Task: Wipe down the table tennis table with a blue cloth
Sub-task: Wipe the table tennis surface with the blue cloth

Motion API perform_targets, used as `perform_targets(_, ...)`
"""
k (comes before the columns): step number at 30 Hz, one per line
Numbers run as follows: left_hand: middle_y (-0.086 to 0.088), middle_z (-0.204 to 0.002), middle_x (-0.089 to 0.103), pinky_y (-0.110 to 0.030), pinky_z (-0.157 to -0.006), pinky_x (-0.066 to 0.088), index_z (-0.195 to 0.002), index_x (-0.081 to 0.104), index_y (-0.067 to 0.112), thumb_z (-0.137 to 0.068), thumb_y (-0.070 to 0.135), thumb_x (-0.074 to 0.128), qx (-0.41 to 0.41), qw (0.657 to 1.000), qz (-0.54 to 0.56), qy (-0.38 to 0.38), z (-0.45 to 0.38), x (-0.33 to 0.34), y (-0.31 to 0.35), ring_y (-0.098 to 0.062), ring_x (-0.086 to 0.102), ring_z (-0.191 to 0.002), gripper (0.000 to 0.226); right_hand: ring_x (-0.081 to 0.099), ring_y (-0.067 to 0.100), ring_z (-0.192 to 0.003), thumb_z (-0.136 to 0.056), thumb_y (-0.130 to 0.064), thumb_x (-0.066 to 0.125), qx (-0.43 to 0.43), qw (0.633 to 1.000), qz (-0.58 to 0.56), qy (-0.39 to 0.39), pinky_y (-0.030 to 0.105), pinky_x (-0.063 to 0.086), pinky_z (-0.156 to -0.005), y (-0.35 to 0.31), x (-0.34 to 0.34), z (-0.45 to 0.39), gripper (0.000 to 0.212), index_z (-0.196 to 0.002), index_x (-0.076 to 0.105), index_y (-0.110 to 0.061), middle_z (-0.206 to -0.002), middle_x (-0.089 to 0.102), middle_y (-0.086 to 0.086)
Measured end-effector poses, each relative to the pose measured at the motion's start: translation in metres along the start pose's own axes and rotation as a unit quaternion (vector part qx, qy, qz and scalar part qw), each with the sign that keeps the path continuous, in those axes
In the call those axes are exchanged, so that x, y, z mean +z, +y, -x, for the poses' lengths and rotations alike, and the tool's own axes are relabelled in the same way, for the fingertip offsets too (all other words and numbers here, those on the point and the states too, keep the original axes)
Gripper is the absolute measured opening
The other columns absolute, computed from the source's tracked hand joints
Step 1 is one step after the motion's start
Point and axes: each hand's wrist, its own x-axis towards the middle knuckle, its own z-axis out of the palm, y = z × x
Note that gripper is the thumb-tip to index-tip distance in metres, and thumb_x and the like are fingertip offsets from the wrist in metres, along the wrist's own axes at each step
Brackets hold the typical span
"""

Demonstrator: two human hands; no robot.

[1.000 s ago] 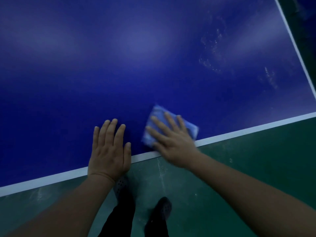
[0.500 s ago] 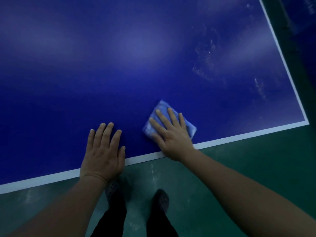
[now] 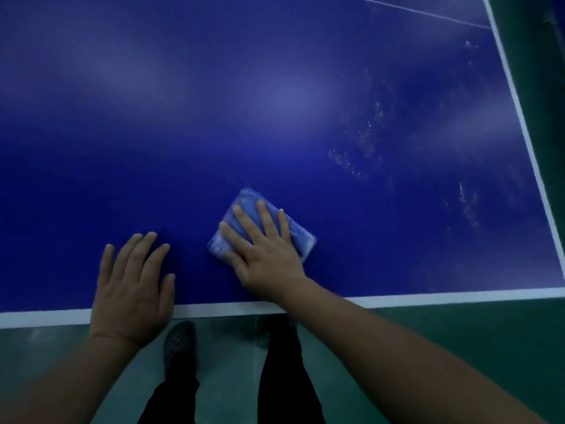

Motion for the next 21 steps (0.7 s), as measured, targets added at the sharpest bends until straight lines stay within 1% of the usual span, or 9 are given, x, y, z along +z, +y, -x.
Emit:
perform_targets(2,-0.023,-0.144,0.047,-0.058,-0.119,0.016,-0.13,0.056,-0.002,-0.093,0.035,0.034,-0.023,0.999,0.02,0.014,-0.006,0.003,0.039,-0.039,0.037,-0.138,0.057,0.002,0.03,-0.153,-0.102,-0.057,0.029,-0.04,0.999,0.01,-0.007,0.054,-0.009,-0.12,0.05,-0.013,0.001,0.053,-0.152,0.03,-0.041,-0.165,0.016,-0.006)
perform_targets(5,-0.02,-0.148,0.045,-0.058,-0.118,0.017,-0.134,0.054,0.0,-0.093,0.035,0.034,-0.052,0.997,0.058,0.008,-0.023,0.013,0.107,-0.036,0.036,-0.141,0.057,-0.006,0.028,-0.153,-0.103,-0.056,0.026,0.065,0.997,0.027,-0.011,0.054,-0.01,-0.12,0.145,-0.042,-0.003,0.054,-0.155,0.02,-0.043,-0.166,0.003,-0.01)
perform_targets(7,-0.019,-0.15,0.043,-0.057,-0.119,0.017,-0.136,0.053,0.001,-0.093,0.035,0.033,-0.076,0.994,0.073,0.005,-0.03,0.021,0.143,-0.035,0.034,-0.142,0.059,-0.008,0.029,-0.153,-0.104,-0.054,0.023,0.083,0.996,0.029,-0.014,0.057,-0.008,-0.119,0.167,-0.049,-0.003,0.055,-0.156,0.018,-0.04,-0.166,0.001,-0.008)
perform_targets(10,-0.02,-0.151,0.041,-0.057,-0.118,0.017,-0.138,0.052,-0.001,-0.094,0.035,0.034,-0.103,0.992,0.076,0.012,-0.031,0.037,0.17,-0.036,0.032,-0.143,0.06,0.001,0.036,-0.152,-0.102,-0.053,0.025,-0.109,0.993,0.037,-0.032,0.063,-0.001,-0.119,0.142,-0.035,0.01,0.056,-0.155,0.023,-0.036,-0.166,0.012,-0.001)
perform_targets(12,-0.019,-0.154,0.037,-0.057,-0.118,0.015,-0.14,0.048,0.001,-0.098,0.039,0.03,-0.092,0.994,0.054,0.013,-0.027,0.046,0.174,-0.035,0.028,-0.145,0.06,0.002,0.032,-0.153,-0.103,-0.054,0.029,-0.262,0.963,0.044,-0.044,0.058,-0.003,-0.12,0.138,-0.024,0.014,0.055,-0.155,0.022,-0.038,-0.165,0.015,-0.003)
perform_targets(14,-0.016,-0.157,0.033,-0.056,-0.119,0.011,-0.144,0.043,0.006,-0.101,0.043,0.023,-0.079,0.996,0.031,0.011,-0.028,0.053,0.171,-0.034,0.023,-0.147,0.06,0.008,0.032,-0.152,-0.103,-0.055,0.028,-0.315,0.947,0.052,-0.04,0.057,-0.001,-0.12,0.168,-0.036,-0.025,0.054,-0.154,0.026,-0.037,-0.164,0.021,-0.002)
perform_targets(16,-0.014,-0.158,0.031,-0.057,-0.119,0.01,-0.145,0.043,0.008,-0.098,0.04,0.029,-0.074,0.997,0.016,0.004,-0.029,0.055,0.17,-0.033,0.022,-0.148,0.058,0.018,0.037,-0.149,-0.102,-0.054,0.028,-0.216,0.975,0.058,0.003,0.061,0.007,-0.117,0.213,-0.055,-0.087,0.056,-0.153,0.033,-0.031,-0.162,0.027,0.004)
perform_targets(18,-0.013,-0.158,0.032,-0.058,-0.119,0.012,-0.145,0.046,0.009,-0.095,0.036,0.034,-0.071,0.997,0.018,0.002,-0.029,0.055,0.17,-0.033,0.021,-0.149,0.058,0.012,0.038,-0.151,-0.103,-0.053,0.027,-0.01,0.999,0.047,0.025,0.061,0.006,-0.117,0.274,-0.082,-0.148,0.056,-0.155,0.029,-0.03,-0.164,0.02,0.004)
perform_targets(21,-0.014,-0.157,0.033,-0.059,-0.118,0.014,-0.144,0.047,0.009,-0.094,0.035,0.035,-0.068,0.997,0.02,-0.002,-0.028,0.055,0.17,-0.033,0.021,-0.149,0.057,0.006,0.038,-0.151,-0.103,-0.049,0.023,0.198,0.978,0.006,0.068,0.063,0.003,-0.118,0.316,-0.103,-0.181,0.057,-0.156,0.024,-0.031,-0.166,0.013,0.001)
